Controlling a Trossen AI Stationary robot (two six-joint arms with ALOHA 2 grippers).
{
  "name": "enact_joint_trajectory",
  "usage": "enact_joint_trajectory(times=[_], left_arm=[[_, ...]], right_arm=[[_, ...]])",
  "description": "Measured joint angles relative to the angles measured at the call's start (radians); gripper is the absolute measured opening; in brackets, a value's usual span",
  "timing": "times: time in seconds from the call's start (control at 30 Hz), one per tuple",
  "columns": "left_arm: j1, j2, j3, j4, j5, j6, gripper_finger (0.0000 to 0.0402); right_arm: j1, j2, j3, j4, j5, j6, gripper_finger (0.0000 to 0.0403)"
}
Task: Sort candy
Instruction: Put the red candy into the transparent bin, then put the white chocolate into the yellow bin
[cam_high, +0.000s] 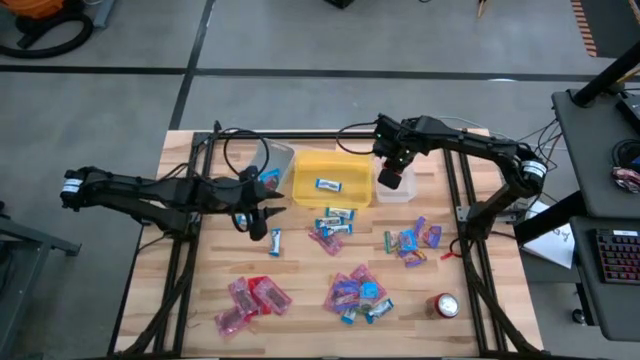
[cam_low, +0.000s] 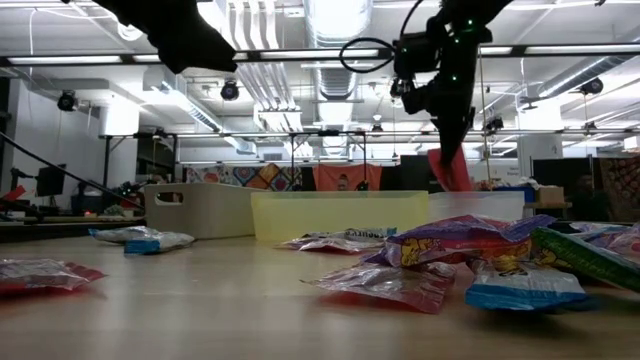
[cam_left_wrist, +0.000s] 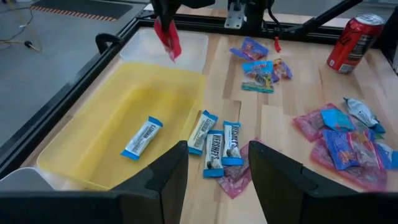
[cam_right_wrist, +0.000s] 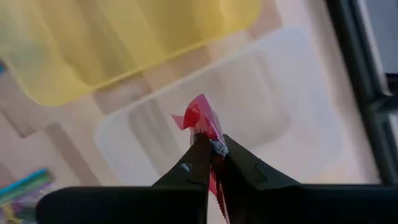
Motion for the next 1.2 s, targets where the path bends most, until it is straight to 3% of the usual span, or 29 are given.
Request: enact_joint_trajectory(times=[0.33,0.57,0.87,1.03,1.2], left_arm=[[0.0,0.018,0.0,-0.003,0.0,0.007,0.0153],[0.0,0.023,-0.002,-0.007,0.0,0.004,0.0153],[0.0,0.066,-0.003,-0.027,0.001,-0.133,0.0153],[-0.005,0.142,-0.003,-0.035,0.036,-0.249,0.0153],[-0.01,0.205,-0.003,-0.13,0.142,-0.432,0.0153]], right_arm=[[-0.007,0.0,-0.014,0.026,0.021,0.014,0.0102],[-0.006,0.0,0.01,0.029,0.045,0.018,0.0128],[0.038,-0.02,0.035,0.028,-0.026,0.155,0.0121],[0.138,-0.049,0.035,0.033,-0.034,0.187,0.0108],[0.264,-0.074,0.035,0.041,-0.034,0.277,0.0101]])
